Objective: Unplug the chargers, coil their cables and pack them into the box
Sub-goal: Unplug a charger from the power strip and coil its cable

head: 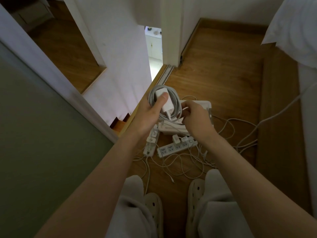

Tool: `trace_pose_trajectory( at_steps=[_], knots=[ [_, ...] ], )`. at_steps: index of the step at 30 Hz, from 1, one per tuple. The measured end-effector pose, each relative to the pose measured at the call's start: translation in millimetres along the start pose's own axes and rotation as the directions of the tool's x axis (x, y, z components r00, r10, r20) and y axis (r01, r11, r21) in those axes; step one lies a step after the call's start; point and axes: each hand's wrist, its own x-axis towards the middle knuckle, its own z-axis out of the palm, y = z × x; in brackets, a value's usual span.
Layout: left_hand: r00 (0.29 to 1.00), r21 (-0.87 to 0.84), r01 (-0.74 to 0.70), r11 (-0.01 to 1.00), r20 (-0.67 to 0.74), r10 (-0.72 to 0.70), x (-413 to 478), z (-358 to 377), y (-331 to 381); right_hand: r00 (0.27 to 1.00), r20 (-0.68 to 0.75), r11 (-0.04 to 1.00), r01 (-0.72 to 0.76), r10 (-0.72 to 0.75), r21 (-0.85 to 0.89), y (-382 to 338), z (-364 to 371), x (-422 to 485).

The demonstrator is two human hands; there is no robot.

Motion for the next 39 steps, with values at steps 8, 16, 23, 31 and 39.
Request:
trace_pose_trajectory(
  at_steps=[8, 16, 23, 31, 39],
  knots=[
    [0.998, 0.075, 0.046, 0.996, 0.033, -0.049, 0.7, -1.8, -6.8, 0.998, 0.05, 0.999, -0.042, 0.043, -0.03, 10.5, 1.6, 4.6],
    [0.995, 0.172, -0.07, 0.983, 0.076, 0.057, 0.3, -0.8, -14.2, 0.996, 0.067, 0.992, -0.044, 0.052, -0.115, 16.1, 2.9, 6.6],
    [0.996, 0.124, -0.044, 0.991, 0.085, 0.033, 3.0, -1.4, -17.0, 0.999, 0.028, 0.988, -0.04, 0.044, -0.151, 18.7, 3.8, 6.9],
    [0.995, 0.066, 0.034, 0.997, 0.086, -0.04, 3.7, -3.7, -14.0, 0.992, 0.118, 0.998, -0.049, 0.046, 0.026, 15.2, 2.6, 6.3],
    [0.945, -0.093, 0.277, 0.956, 0.205, -0.254, 5.6, -11.9, -11.8, 0.997, 0.073, 0.904, -0.032, 0.001, 0.425, 10.0, 4.4, -1.0]
  ],
)
